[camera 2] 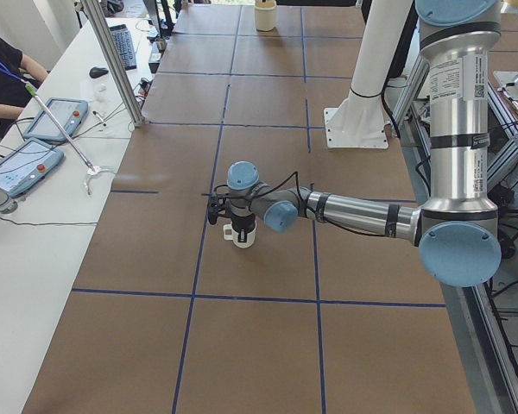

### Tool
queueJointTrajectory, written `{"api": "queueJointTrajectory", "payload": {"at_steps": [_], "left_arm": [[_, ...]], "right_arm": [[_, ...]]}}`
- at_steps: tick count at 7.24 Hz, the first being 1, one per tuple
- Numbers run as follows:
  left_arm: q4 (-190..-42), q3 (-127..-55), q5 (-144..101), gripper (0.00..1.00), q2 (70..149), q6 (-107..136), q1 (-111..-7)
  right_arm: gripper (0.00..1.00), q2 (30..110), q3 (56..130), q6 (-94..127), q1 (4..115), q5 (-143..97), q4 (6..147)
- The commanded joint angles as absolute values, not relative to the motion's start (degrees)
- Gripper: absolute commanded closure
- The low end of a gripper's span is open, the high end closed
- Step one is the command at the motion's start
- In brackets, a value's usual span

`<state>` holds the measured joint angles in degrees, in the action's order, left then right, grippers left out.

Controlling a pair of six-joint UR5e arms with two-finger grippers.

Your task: Left arm hands cup to right arm to dump lemon

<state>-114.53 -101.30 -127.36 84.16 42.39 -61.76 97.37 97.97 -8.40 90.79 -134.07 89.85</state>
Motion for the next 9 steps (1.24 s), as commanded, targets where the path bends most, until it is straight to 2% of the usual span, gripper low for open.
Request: {"api": "queueJointTrajectory", "payload": {"at_steps": [1,2,4,7,9], "left_arm": [[-107.43,-107.46,-129.11,1.0,85.25,43.76,-63.19],[-104.36,-108.88,-129.2,1.0,87.34,47.16,-63.19],[-98.91,-111.08,-129.64,1.0,91.82,53.15,-62.84],[-83.72,-111.01,-134.12,1.0,106.82,60.61,-59.87],[-82.62,-110.04,-134.03,0.98,113.52,73.67,-54.87]], "right_arm": [[0.0,97.56,98.44,-8.17,90.88,-134.56,82.69],[0.0,99.73,98.44,-7.13,90.88,-135.34,74.7],[0.01,98.71,98.35,-6.51,88.61,-135.44,64.56],[0.0,88.63,98.44,-2.76,76.86,-137.97,60.29],[0.01,80.11,97.74,8.72,67.46,-137.29,54.6]]}}
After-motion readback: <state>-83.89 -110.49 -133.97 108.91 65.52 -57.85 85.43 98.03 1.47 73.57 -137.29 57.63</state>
